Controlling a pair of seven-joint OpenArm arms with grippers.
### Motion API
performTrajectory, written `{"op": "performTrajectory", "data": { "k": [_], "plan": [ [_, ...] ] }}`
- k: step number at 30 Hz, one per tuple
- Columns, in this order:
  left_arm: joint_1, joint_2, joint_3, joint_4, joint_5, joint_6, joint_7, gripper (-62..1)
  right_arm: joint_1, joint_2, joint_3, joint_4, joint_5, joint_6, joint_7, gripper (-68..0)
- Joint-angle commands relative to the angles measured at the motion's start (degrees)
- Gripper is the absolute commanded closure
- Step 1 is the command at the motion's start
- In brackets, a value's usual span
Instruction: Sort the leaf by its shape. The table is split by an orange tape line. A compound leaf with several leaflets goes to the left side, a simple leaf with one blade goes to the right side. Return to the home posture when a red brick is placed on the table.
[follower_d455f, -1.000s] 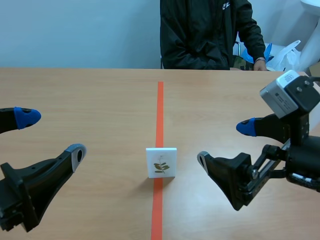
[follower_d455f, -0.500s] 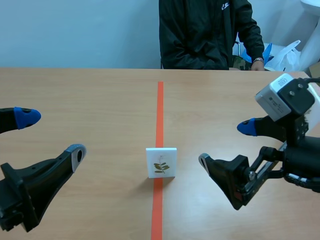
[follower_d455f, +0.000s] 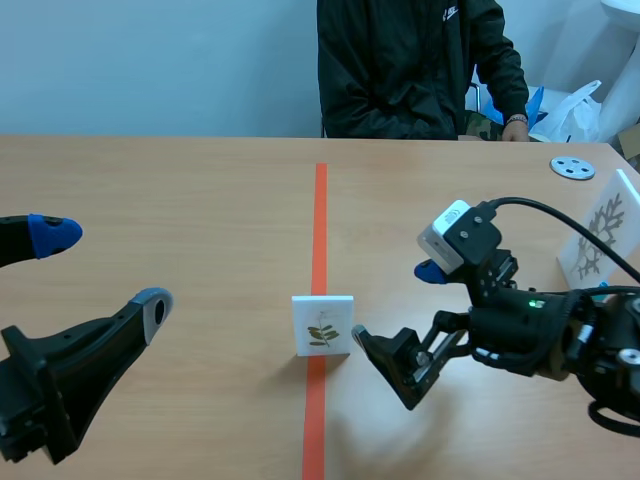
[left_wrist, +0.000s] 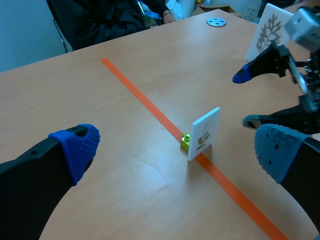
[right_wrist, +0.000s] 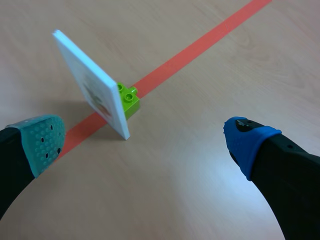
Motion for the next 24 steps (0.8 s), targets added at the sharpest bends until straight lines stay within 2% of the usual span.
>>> {"op": "performTrajectory", "data": {
  "k": [1,8,12,17,24],
  "plan": [
    [0.0,0.13,0.15,0.7,-0.39,-0.09,-0.81,-62.3,2.45,-0.85,-1.11,-1.27,-0.46,0.11,1.75,-67.9],
    [0.0,0.13,0.15,0.7,-0.39,-0.09,-0.81,-62.3,8.66,-4.46,-6.73,-10.67,-5.97,-0.04,6.45,-67.9],
    [0.0,0.13,0.15,0.7,-0.39,-0.09,-0.81,-62.3,9.75,-5.86,-8.5,-12.61,-9.57,-2.56,8.0,-67.9],
    [0.0,0.13,0.15,0.7,-0.39,-0.07,-0.81,-62.3,9.97,-6.58,-9.53,-13.11,-11.39,-2.95,9.09,-48.5],
    [0.0,0.13,0.15,0.7,-0.39,-0.09,-0.81,-62.3,9.97,-7.26,-9.88,-13.11,-11.8,-2.95,9.33,-32.8]
  ]
}}
